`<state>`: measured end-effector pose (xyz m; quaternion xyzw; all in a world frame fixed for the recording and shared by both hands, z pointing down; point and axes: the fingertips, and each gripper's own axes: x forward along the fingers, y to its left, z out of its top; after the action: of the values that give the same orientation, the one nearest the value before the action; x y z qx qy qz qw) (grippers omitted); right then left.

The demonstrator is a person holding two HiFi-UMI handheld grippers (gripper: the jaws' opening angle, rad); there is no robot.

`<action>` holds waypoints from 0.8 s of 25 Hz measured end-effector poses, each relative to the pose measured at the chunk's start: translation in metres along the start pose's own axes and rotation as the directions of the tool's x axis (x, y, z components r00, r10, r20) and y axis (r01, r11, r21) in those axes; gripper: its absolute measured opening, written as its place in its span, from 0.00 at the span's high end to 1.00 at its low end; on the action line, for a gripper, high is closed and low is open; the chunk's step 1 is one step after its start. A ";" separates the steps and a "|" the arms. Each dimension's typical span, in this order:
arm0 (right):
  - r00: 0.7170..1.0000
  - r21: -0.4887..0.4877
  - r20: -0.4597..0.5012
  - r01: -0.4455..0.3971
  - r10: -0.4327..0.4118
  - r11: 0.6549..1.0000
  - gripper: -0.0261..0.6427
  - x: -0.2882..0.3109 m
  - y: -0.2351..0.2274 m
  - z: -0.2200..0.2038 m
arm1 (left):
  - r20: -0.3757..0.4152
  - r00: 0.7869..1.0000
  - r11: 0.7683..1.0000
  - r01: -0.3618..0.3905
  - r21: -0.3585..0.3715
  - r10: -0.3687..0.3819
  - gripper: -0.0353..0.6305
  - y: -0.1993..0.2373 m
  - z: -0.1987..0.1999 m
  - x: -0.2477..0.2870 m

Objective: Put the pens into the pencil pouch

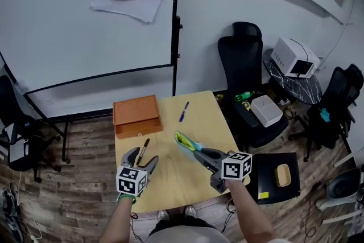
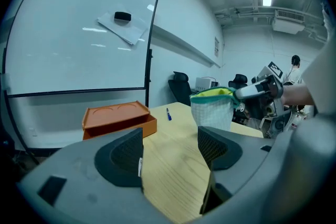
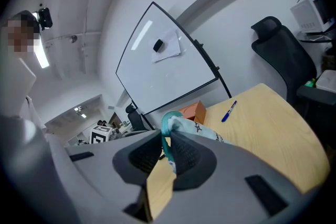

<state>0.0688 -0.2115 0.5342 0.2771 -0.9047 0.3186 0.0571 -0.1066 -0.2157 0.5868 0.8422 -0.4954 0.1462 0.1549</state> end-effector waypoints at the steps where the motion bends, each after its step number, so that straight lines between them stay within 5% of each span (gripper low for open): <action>1: 1.000 -0.005 0.005 0.004 -0.004 1.000 0.89 -0.001 0.001 0.002 | -0.022 1.000 1.000 -0.010 0.001 0.010 0.46 0.004 -0.007 0.003; 20: 0.998 -0.050 0.025 0.054 -0.053 0.997 0.89 -0.011 0.005 0.008 | -0.304 0.951 0.997 -0.073 -0.041 0.057 0.47 0.053 -0.107 0.022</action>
<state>0.0760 -0.2081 0.5221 0.3035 -0.9053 0.2906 0.0619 -0.1532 -0.2146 0.6989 0.7889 -0.4968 0.2655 0.2456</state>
